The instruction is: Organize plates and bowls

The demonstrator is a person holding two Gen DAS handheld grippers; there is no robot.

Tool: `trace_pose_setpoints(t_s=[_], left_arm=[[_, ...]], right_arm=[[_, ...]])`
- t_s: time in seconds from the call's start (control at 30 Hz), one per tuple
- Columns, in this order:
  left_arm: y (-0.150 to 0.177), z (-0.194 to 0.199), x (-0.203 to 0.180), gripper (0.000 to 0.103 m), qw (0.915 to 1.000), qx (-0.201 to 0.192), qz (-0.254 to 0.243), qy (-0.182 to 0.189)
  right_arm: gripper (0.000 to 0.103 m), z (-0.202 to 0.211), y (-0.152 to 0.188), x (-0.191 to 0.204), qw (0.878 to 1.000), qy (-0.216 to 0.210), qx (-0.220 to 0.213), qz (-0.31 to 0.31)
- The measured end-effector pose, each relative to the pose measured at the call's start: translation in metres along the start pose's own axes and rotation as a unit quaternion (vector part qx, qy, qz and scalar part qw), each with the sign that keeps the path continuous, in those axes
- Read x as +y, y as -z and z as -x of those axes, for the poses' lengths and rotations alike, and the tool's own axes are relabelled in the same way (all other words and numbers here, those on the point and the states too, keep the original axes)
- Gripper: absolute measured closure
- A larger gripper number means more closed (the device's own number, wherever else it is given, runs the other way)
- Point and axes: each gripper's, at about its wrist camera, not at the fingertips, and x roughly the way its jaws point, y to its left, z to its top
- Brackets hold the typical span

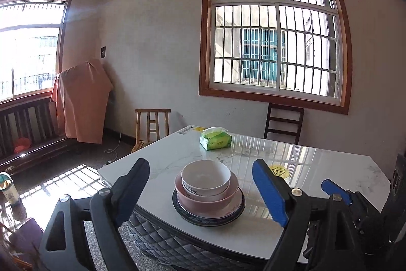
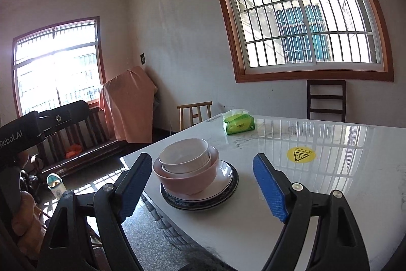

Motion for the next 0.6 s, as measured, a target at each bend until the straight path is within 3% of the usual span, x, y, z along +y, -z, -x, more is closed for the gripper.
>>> trace_pose_setpoints(t_s=[0.33,0.6], left_arm=[[-0.001,0.006,-0.002,0.017,0.9996,-0.001,0.014,0.024],[0.004,-0.005,0.001,0.014,0.9992,0.026,0.019,0.022]], right_arm=[[0.019,0.011,0.004,-0.001,1.0,0.001,-0.009,0.001],[0.019,0.01,0.006,-0.003,1.0,-0.001,-0.006,0.003]])
